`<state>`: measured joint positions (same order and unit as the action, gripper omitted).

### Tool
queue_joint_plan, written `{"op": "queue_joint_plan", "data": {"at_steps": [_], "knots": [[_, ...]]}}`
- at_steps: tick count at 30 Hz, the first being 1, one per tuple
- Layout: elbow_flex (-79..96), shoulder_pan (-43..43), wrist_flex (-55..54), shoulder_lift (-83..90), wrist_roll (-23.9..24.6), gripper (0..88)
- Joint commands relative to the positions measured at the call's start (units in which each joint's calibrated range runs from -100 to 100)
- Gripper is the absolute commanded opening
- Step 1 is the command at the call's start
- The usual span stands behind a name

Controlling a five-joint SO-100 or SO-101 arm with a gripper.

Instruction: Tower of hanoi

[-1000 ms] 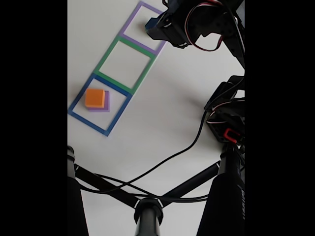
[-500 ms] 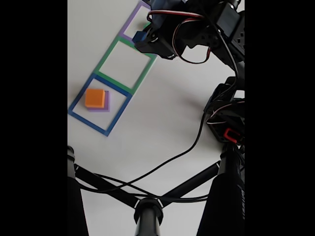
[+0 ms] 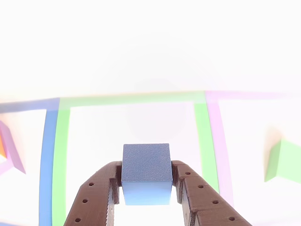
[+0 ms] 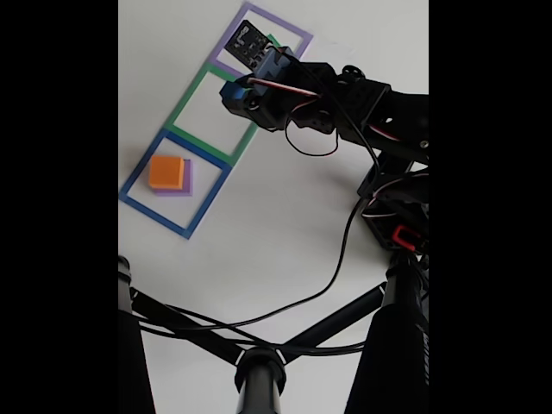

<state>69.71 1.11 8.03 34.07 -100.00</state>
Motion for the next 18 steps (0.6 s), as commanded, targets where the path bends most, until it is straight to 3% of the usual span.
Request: {"op": "queue_joint_plan", "data": {"at_steps": [1, 8, 18], "knots": [[6.47, -0.15, -21.63, -5.52, 0.0, 1.5], [8.74, -0.63, -46.0, -23.61, 0.0, 1.6], [5.83, -0.15, -68.92, -44.84, 0.0, 1.8]]}}
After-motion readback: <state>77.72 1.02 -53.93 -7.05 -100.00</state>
